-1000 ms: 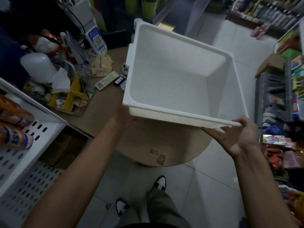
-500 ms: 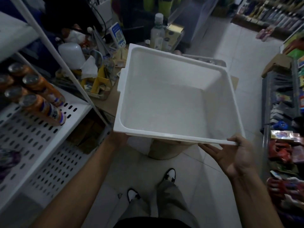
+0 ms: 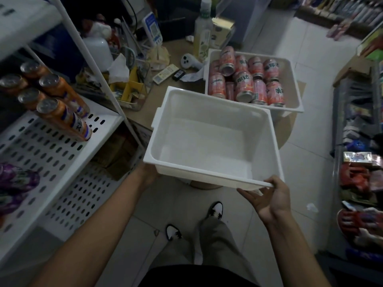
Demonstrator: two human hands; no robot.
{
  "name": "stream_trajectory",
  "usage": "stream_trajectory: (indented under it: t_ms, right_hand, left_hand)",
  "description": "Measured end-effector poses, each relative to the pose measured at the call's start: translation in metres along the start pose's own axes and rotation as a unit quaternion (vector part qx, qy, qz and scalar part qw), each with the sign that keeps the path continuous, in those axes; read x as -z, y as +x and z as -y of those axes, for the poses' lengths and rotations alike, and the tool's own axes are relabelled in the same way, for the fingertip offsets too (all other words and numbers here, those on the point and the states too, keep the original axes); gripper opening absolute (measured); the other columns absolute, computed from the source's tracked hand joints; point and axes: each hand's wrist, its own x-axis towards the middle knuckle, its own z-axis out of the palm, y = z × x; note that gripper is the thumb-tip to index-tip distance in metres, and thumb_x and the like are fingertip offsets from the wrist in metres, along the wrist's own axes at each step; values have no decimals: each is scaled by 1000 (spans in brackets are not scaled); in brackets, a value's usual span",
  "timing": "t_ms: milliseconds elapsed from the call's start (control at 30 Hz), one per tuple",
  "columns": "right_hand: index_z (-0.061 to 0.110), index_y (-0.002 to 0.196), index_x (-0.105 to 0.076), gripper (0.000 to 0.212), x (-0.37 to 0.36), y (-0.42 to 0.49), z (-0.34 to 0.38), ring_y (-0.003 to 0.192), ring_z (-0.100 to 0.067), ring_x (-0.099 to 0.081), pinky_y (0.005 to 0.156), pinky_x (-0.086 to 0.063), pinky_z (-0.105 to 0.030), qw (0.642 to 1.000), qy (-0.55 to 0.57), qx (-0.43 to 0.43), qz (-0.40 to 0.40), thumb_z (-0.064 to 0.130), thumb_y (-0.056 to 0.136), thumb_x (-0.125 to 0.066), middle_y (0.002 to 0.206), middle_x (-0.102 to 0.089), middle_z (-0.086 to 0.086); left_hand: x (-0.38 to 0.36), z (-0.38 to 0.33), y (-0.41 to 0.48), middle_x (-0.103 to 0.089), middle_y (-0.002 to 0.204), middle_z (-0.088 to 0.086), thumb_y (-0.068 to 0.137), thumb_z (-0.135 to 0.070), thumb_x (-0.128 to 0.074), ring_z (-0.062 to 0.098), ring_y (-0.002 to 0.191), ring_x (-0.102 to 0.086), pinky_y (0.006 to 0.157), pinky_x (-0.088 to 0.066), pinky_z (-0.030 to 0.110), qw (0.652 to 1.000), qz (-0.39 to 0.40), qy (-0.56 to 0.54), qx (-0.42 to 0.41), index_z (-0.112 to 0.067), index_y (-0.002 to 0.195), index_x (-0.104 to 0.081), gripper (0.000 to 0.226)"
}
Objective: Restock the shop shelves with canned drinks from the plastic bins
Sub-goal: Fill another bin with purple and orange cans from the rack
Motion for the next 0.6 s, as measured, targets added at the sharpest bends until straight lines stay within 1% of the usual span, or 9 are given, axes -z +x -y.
stream_trajectory:
  t_ms: [33,100,167,233,300,367,467,533,600]
  right_hand:
    - [12,77,-43,12,-1,2,-3,100,-45,-56,93,-53,-64,1000,-2,-5,-2,8,88,-43,94,-44,-10]
    - [12,76,-45,13,-3,7,-6,91,-39,-58,94,-53,-61,1000,-10,-12,-5,6,88,-44,84,-47,-9]
    - [11,77,-47,13,-6,13,-11,85,-32,-57,85,-58,-56,1000,-13,-12,-12,5,89,-46,81,-46,-7]
    - [11,82,-50,10,-6,18,-15,91,-30,-56,78,-61,-53,1000,-14,-11,-25,6,91,-52,86,-46,-6]
    - [11,90,-53,7,-4,22,-17,99,-30,-56,77,-61,-52,999,-11,-8,-37,9,92,-60,95,-48,-7]
    - [12,106,-57,18,-3,21,-16,106,-31,-60,84,-61,-51,999,-14,-5,-40,16,92,-67,107,-56,-11]
    - [15,130,-57,45,0,21,-12,114,-32,-62,100,-53,-51,998,-18,12,-52,35,91,-68,123,-62,-13]
    - [15,136,-57,50,0,24,-9,115,-33,-63,99,-53,-50,999,-4,21,-48,37,92,-66,128,-63,-14]
    - [14,137,-56,48,-1,25,-7,115,-34,-63,92,-57,-48,999,-6,23,-45,36,95,-64,131,-63,-14]
  left_hand:
    - [-2,-8,-1,-75,92,1,97,-9,-55,20,86,-70,77,-61,40,1000,18,-17,-8,-16,108,-64,15]
    - [-6,-22,-2,-77,86,1,84,-17,-66,19,79,-72,65,-62,34,999,15,-45,2,-14,106,-66,23]
    - [-2,-27,5,-76,94,6,96,-23,-59,24,86,-72,68,-62,35,994,6,-107,25,-12,110,-72,22]
    - [1,-33,10,-75,110,10,106,-40,-42,28,98,-72,77,-62,39,984,-8,-165,61,-14,114,-76,44]
    - [3,-40,13,-73,120,10,104,-59,-28,30,106,-72,80,-62,41,986,1,-146,80,-20,125,-72,62]
    - [5,-43,12,-71,126,9,100,-69,-21,31,112,-69,81,-62,42,991,21,-97,88,-24,135,-62,70]
    - [5,-42,13,-69,130,9,100,-71,-16,31,118,-67,91,-59,45,995,38,-49,81,-24,137,-57,73]
    - [2,-40,14,-69,129,10,101,-68,-16,30,117,-67,94,-58,45,996,35,-34,71,-23,136,-59,71]
    - [1,-38,17,-69,129,10,102,-66,-18,29,115,-68,91,-60,43,997,26,-25,62,-23,138,-58,69]
